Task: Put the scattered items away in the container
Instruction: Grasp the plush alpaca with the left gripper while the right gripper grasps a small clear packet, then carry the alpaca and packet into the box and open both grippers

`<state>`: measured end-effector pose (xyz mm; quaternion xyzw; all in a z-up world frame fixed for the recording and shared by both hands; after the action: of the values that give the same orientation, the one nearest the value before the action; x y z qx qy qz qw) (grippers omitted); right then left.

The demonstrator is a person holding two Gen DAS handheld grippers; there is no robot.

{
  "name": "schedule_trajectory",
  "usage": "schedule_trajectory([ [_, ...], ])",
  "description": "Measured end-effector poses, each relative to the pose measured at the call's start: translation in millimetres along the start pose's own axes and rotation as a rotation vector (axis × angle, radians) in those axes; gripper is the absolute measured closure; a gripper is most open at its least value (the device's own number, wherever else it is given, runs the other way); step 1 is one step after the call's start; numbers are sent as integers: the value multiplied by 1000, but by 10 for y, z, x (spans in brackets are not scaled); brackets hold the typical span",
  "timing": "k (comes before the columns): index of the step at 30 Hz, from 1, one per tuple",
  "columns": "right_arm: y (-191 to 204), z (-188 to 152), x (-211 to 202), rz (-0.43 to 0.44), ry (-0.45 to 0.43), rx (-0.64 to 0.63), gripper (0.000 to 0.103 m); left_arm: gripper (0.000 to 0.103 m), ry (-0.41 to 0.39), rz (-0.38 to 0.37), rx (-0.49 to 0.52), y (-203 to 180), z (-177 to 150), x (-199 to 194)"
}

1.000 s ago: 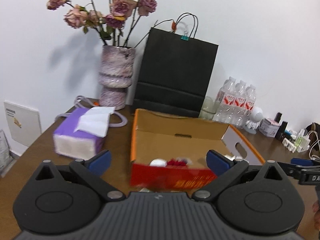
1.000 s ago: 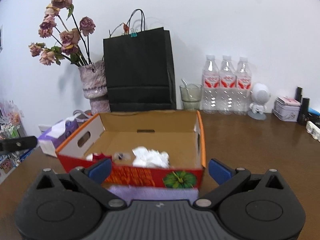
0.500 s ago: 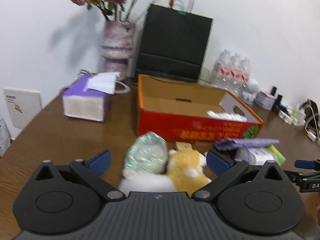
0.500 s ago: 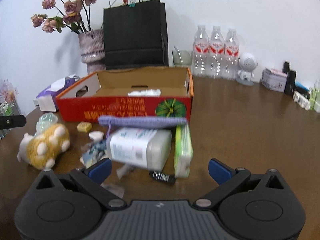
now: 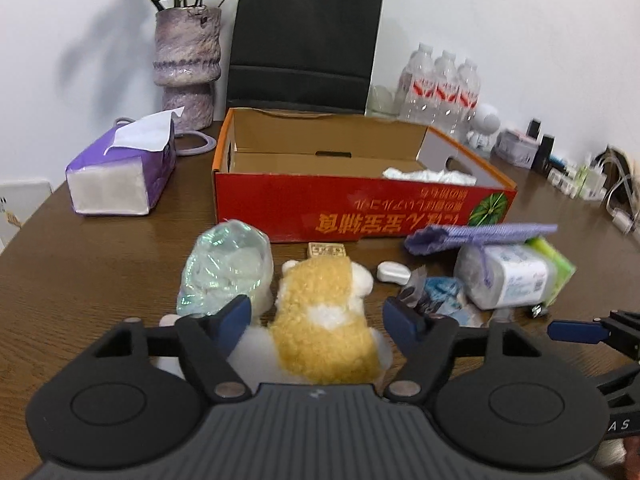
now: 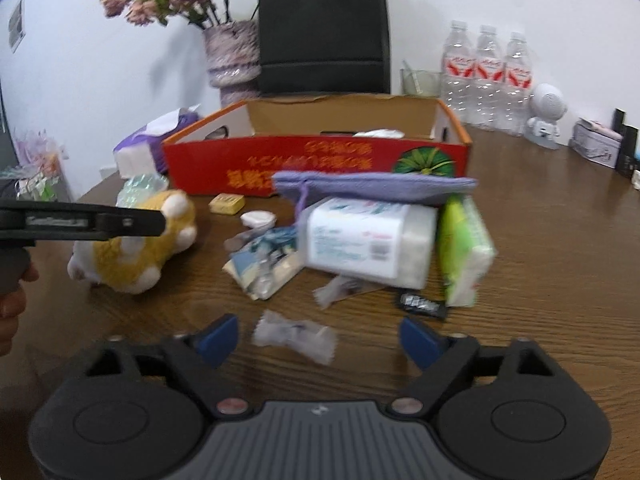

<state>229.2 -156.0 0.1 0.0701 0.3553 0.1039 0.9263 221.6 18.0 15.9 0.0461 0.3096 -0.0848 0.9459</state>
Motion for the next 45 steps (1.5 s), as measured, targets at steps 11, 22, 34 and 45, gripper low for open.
schedule_trajectory([
  [11,40,-65,-56,-1,-20,-40,84,48,-17,-43,32,-3,-100,-72],
  [22,53,-10,-212,8,-72,-20,84,58,-131,-39,-5,74,-100,-473],
  [34,110,169,-430,44,-162,-18,84,59,-193,-22,7,-6,-33,-655],
  [45,99,494,-508,68,-249,-5,84,59,-284,-16,-7,-49,252,-777],
])
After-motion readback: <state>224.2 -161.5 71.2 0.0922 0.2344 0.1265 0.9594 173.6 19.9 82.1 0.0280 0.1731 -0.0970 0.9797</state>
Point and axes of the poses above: each gripper's, at about its wrist camera, not at the fingertips, and x roughly the way its jaws point, y to its left, z to its top, the point moved 2 cm from there along x, roughly the way its jaws point, and after that the axes turned 9 degrees about x, right-handed, at the moved point
